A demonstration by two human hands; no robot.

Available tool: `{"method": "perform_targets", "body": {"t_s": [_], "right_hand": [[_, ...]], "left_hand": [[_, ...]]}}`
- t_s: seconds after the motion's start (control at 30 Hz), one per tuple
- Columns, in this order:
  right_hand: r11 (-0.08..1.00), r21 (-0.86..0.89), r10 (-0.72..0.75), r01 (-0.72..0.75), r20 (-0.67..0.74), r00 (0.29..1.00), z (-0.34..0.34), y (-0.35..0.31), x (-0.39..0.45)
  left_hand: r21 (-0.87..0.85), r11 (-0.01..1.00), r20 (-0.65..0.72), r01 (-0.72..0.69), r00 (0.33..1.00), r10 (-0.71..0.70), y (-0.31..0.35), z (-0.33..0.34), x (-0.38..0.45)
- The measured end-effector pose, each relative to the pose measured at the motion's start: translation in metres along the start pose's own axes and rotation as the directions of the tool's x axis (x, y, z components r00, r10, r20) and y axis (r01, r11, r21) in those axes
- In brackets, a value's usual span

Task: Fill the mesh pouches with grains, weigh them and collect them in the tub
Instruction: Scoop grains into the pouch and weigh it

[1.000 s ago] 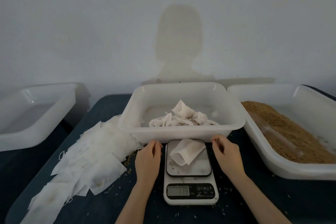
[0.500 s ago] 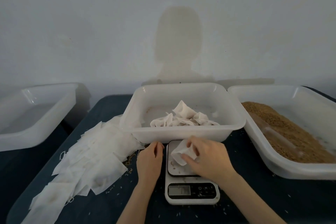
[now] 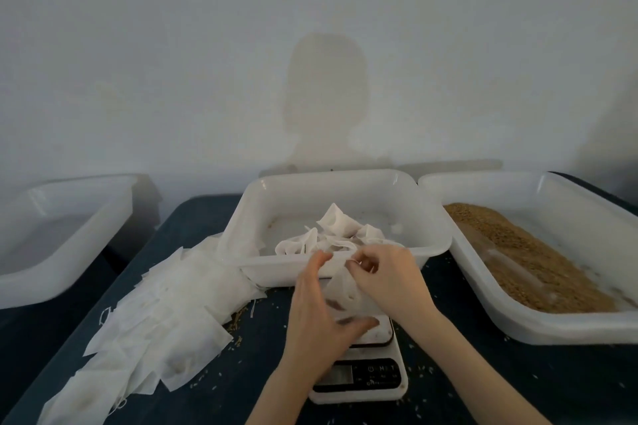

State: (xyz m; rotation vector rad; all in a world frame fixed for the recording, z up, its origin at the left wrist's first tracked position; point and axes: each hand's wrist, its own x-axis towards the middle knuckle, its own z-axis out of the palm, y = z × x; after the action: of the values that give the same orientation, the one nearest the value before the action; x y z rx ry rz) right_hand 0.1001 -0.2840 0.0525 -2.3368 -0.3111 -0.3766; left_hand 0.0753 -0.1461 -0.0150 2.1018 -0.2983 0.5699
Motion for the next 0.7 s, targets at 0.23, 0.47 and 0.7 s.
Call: {"method": "perform_targets", "body": {"t_s": [0.23, 0.47, 0.7], "right_hand": [[0.911, 0.393, 0.089, -0.126, 0.11, 0.99, -0.033, -0.015, -0.007], [0.942, 0.314, 0.096, -0.115, 0.076, 0.993, -0.073, 0.016, 0.0], [0.752, -0.544, 0.327, -0.373, -0.183, 0.927, -0.146, 0.126, 0.025]], "left_hand": [[0.017, 0.99, 0.023, 0.143, 0.989, -0.143, 0.019, 0.025, 0.019], [-0.151, 0.969, 0.158, 0.197, 0.972, -0.173, 0.023, 0.029, 0.028], [-0.086, 0.963, 0.291, 0.254, 0.931, -0.219, 0.021, 0.029, 0.033]]}}
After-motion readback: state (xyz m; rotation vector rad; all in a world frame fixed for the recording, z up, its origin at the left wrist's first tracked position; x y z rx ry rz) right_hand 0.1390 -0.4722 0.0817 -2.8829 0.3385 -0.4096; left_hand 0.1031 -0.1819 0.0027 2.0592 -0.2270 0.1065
